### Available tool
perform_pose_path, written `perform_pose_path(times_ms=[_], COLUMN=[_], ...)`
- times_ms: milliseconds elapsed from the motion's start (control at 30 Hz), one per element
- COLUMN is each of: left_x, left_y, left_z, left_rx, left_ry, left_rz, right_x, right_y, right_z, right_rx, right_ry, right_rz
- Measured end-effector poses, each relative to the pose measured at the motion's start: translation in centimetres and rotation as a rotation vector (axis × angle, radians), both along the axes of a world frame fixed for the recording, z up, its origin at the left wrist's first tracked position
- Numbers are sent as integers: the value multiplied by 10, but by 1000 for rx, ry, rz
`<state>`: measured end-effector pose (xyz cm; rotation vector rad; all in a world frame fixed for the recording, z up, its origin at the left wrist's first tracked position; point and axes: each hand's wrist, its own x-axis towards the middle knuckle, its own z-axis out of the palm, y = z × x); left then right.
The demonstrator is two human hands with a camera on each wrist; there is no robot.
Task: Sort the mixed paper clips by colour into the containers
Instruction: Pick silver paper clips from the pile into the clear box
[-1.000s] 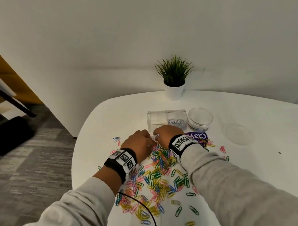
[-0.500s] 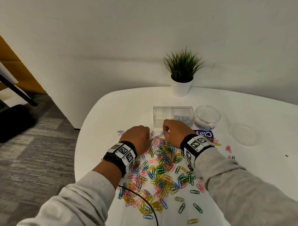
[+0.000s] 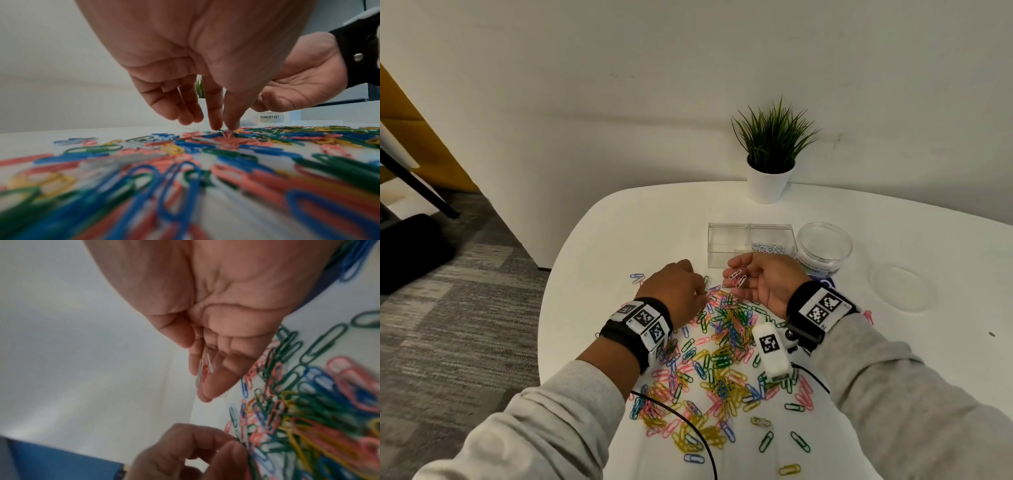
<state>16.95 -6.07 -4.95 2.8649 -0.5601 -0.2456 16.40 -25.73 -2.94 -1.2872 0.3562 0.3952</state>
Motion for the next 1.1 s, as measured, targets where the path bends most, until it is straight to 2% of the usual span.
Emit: perform_pose_path(times_ms=[67,167,433,500,967,1100], left_x=[1,1,1,3,4,1], left_y=[0,-1,-3,-4,-1,-1], left_z=[-2,-5,-7,-8,-5,-3], left_rx=[21,26,46,49,68,87], left_ry=[-16,-37,-50,-55,-64,-75], left_rz=[-11,-16,-57,-59,-44,-28], right_x=[0,0,-1,-1,-2,-1], right_y=[-2,-4,1,2,-15,-17], right_z=[-1,-1,3,7,3,3], right_rx=[74,68,-264,-295,-237,-99], right_ry=[22,26,-70,-97,-67,-55], right_rz=[-1,7,90,125,-17,-76])
